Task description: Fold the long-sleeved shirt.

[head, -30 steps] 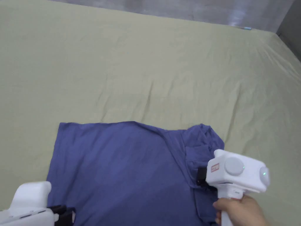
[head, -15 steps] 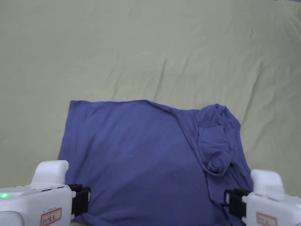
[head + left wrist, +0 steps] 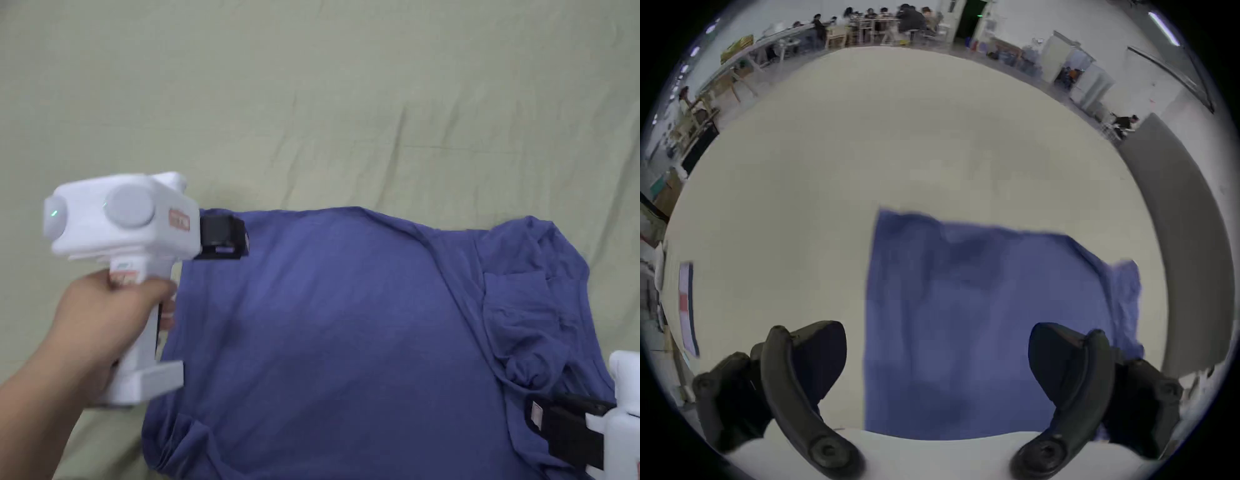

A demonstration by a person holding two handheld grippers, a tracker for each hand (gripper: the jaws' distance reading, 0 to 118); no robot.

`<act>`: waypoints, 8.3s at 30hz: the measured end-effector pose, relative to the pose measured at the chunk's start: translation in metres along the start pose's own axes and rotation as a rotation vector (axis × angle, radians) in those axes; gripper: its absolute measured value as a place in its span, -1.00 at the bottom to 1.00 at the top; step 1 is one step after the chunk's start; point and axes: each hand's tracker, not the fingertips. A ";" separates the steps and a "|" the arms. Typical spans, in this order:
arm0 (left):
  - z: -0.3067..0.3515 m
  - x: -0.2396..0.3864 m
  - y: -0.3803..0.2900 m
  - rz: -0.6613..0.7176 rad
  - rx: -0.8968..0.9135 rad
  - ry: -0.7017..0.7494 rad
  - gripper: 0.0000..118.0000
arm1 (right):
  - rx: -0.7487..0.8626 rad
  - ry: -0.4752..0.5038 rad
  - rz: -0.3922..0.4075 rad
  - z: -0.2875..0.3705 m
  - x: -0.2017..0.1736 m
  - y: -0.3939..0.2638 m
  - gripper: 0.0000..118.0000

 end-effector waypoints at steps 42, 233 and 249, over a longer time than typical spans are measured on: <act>0.004 -0.001 0.062 -0.122 0.000 -0.017 -0.99 | -0.366 -0.193 -0.077 -0.173 0.073 0.284 -0.76; 0.130 0.044 -0.115 -0.237 -0.123 -0.302 -0.93 | -0.063 0.204 0.059 0.073 -0.080 -0.037 -0.94; 0.035 0.226 -0.175 -0.442 -0.300 -0.328 -0.76 | -0.054 0.172 -0.035 0.088 -0.030 -0.056 -0.94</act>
